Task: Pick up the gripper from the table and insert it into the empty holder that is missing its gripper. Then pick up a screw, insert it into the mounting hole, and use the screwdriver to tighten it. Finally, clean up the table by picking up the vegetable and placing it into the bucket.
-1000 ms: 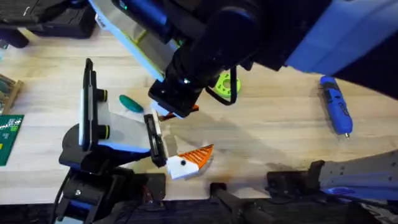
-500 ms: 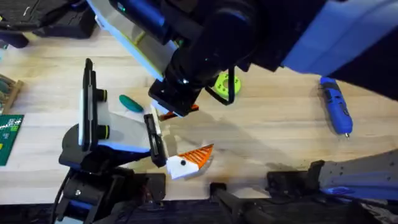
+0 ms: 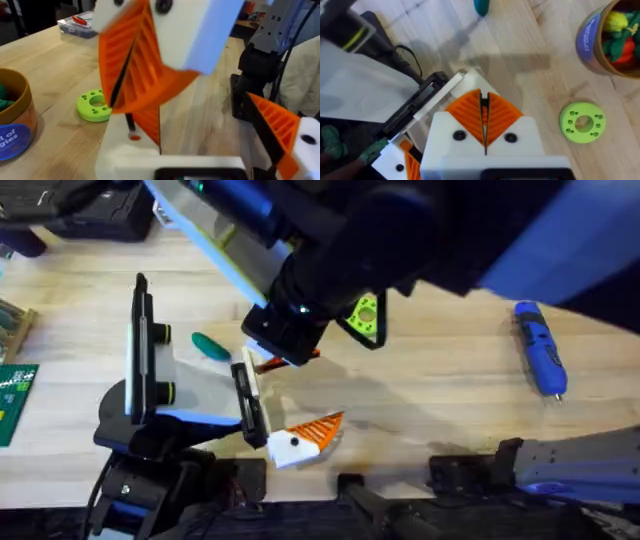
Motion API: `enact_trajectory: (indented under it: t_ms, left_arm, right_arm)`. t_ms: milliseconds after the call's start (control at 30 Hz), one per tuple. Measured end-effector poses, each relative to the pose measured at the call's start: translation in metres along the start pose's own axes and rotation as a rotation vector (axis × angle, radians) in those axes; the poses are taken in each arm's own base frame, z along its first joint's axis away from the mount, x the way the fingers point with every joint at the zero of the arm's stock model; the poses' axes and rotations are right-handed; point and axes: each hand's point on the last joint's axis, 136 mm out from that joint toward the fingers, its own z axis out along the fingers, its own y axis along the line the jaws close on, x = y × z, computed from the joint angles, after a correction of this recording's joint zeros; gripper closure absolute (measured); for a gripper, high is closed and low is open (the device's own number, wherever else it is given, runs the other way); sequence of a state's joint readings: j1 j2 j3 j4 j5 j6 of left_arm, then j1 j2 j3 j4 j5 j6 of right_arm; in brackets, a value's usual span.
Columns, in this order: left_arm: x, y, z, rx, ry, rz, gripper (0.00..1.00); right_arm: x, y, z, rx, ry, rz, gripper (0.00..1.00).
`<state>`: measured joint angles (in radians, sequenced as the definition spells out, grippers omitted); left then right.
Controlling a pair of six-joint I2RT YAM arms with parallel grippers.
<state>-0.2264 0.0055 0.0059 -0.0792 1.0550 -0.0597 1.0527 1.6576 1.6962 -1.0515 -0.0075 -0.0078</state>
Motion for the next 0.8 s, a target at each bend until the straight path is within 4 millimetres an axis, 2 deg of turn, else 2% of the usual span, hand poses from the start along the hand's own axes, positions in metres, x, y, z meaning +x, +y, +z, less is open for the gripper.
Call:
enact_trajectory:
  t_ms: [267,800]
  left_arm:
    - [0.0,0.0,0.0,0.0,0.0,0.0,0.014]
    - [0.0,0.0,0.0,0.0,0.0,0.001,0.014]
  right_arm:
    - [-0.003,0.0,-0.019,0.003,-0.048,-0.002,0.996]
    - [-0.002,0.004,-0.017,-0.015,-0.039,0.002,0.996]
